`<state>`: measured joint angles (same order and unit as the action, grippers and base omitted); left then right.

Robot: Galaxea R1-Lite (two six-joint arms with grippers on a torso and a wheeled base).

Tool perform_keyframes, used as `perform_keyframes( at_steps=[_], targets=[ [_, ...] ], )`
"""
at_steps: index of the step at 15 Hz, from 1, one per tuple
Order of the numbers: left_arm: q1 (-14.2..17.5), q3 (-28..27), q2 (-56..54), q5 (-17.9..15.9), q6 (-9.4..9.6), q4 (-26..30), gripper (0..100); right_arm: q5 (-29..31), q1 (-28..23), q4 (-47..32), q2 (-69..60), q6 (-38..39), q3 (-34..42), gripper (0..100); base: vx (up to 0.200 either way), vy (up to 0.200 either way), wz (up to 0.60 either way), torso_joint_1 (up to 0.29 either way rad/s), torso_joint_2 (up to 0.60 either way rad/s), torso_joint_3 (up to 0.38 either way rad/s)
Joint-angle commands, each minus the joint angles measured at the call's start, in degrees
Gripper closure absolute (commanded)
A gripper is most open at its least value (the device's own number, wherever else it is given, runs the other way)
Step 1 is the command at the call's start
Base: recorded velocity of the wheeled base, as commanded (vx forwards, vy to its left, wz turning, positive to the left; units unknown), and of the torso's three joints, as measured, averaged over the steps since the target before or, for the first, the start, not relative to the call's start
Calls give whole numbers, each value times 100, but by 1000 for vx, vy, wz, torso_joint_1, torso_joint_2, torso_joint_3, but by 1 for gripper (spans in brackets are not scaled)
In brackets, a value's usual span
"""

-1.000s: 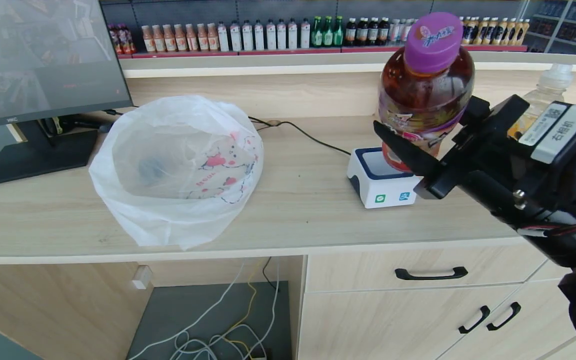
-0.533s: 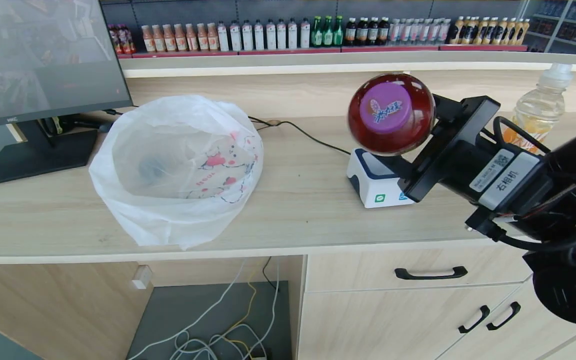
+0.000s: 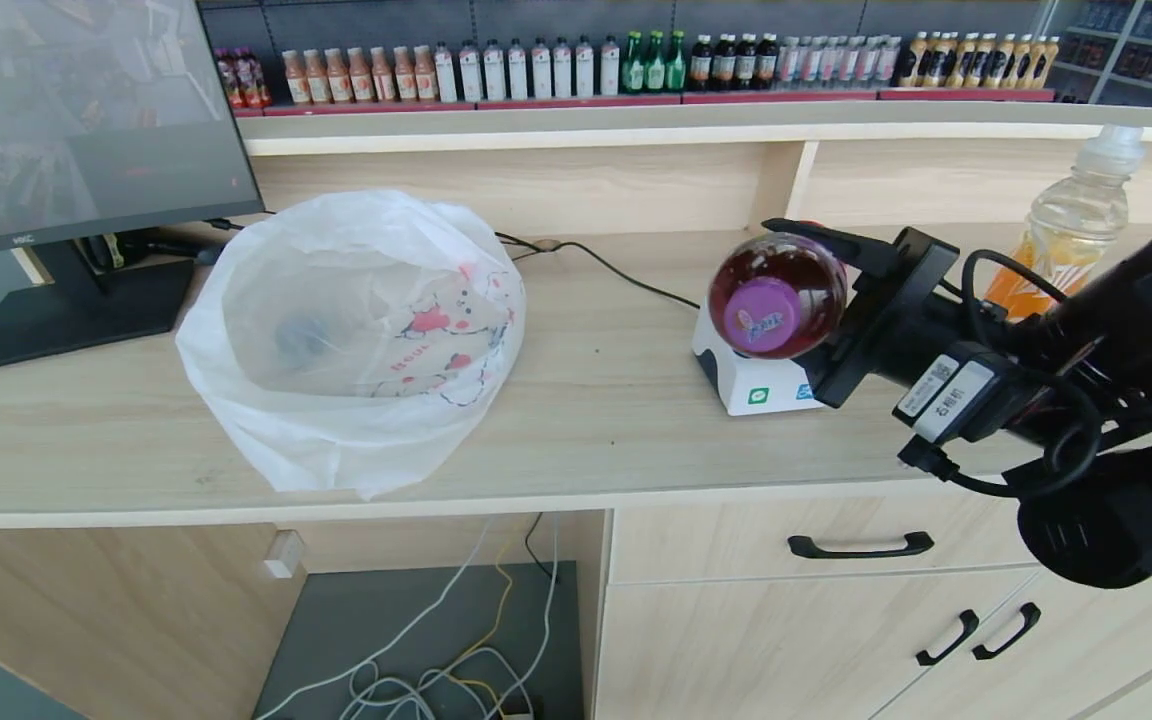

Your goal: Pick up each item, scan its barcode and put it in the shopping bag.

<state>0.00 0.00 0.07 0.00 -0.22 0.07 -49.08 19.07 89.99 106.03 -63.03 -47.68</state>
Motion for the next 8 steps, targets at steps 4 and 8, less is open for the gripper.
perform_keyframes(
  at_steps=[4, 8],
  targets=[
    [0, 0, 1, 0, -4, 1, 0, -155, -78, 1, 436, -175, -277, 100, 0, 0, 0, 0, 0, 0],
    [0, 0, 1, 0, -4, 1, 0, -216, -114, 1, 594, -272, -339, 100, 0, 0, 0, 0, 0, 0]
  ],
)
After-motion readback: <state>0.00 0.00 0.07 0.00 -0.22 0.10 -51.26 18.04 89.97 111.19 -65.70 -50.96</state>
